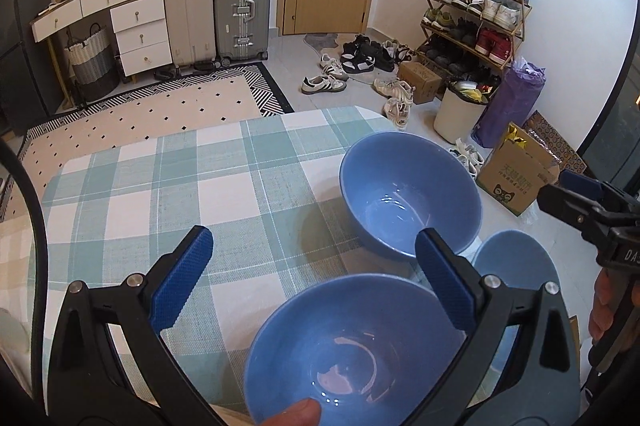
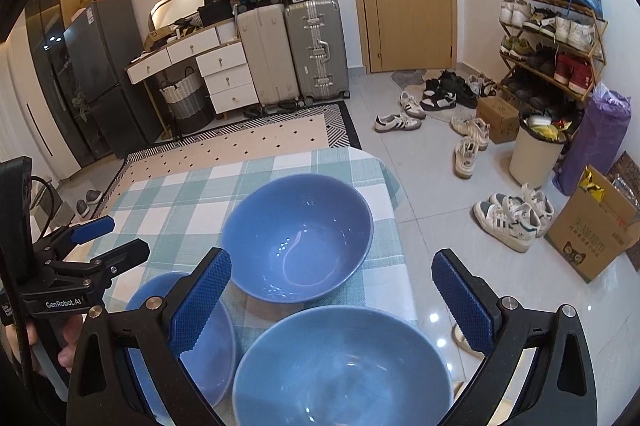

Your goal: Organize plates and bowls

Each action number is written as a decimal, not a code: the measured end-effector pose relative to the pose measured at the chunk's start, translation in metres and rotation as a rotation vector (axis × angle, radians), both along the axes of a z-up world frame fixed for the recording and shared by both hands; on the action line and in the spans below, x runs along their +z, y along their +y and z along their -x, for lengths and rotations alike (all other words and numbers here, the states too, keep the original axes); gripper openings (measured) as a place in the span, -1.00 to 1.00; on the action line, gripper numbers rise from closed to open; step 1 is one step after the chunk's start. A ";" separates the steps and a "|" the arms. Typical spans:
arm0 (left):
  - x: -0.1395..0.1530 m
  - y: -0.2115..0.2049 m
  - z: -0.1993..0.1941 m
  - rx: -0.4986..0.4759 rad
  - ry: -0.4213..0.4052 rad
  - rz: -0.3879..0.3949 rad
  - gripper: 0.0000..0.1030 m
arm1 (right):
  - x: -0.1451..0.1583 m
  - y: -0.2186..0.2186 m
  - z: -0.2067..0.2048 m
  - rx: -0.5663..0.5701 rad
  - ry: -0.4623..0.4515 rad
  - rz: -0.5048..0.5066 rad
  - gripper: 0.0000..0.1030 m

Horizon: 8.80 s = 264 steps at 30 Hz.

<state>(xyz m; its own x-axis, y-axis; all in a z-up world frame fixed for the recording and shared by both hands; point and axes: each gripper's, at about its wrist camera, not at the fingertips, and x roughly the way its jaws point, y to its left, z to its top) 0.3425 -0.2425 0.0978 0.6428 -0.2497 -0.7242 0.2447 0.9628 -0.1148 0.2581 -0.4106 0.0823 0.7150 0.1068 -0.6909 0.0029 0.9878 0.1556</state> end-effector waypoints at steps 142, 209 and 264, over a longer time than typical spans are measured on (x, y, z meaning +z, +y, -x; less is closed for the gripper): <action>0.065 0.033 0.205 0.040 -0.137 -0.009 -0.68 | 0.010 0.118 0.109 0.234 -0.103 0.103 -0.60; -0.087 0.019 0.149 0.044 -0.085 -0.267 -0.55 | -0.089 0.168 0.107 0.239 -0.029 0.346 -0.52; -0.031 0.018 0.233 -0.019 -0.090 -0.033 0.95 | -0.019 0.106 0.170 0.161 -0.170 0.191 0.94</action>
